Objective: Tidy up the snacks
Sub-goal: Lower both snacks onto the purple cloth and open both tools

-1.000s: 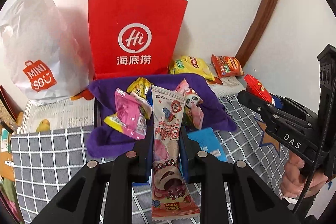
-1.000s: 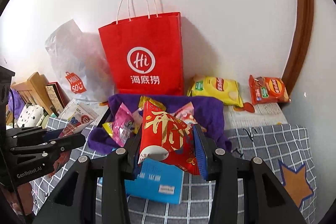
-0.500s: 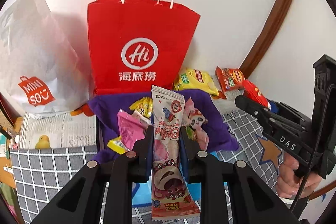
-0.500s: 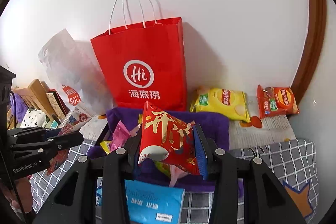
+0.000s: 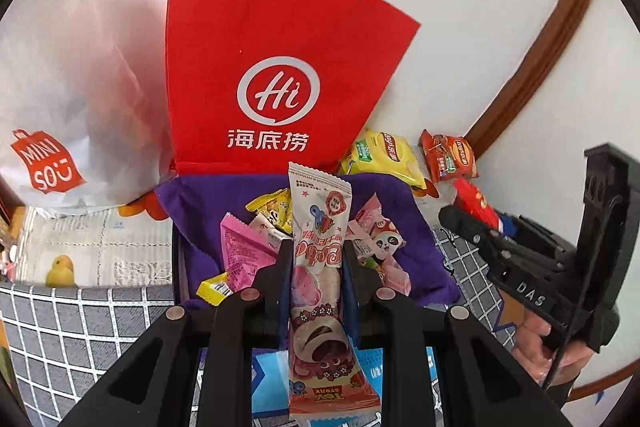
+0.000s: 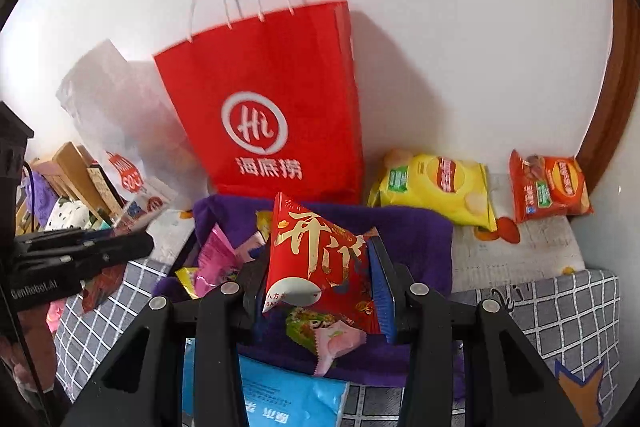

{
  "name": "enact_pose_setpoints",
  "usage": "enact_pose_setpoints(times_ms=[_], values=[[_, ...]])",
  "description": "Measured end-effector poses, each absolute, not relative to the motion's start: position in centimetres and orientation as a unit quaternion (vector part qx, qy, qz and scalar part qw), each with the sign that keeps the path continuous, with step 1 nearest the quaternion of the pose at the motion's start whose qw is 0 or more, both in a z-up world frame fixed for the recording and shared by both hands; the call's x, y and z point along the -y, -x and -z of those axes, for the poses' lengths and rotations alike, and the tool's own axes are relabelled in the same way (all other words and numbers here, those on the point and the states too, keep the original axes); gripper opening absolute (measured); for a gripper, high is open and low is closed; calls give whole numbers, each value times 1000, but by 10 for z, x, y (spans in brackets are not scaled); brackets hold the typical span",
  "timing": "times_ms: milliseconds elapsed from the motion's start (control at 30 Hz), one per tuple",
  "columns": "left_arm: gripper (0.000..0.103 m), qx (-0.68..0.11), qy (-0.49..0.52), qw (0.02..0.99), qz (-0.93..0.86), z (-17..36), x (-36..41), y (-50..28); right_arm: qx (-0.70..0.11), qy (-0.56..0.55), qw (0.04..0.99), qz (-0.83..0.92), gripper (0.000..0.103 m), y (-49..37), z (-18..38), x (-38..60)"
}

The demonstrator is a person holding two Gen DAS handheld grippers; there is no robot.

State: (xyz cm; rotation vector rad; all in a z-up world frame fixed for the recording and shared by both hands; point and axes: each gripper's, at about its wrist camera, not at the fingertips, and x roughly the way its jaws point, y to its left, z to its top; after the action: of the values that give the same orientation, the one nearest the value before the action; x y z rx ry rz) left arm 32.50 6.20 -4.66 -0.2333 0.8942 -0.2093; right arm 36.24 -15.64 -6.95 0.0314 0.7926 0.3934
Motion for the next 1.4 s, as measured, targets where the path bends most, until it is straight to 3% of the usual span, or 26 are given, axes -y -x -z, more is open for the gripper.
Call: enact_pose_setpoints(times_ms=[1400], values=[[21, -491, 119, 854, 123, 110, -40, -381, -482, 19, 856, -186, 42, -409, 154, 146]])
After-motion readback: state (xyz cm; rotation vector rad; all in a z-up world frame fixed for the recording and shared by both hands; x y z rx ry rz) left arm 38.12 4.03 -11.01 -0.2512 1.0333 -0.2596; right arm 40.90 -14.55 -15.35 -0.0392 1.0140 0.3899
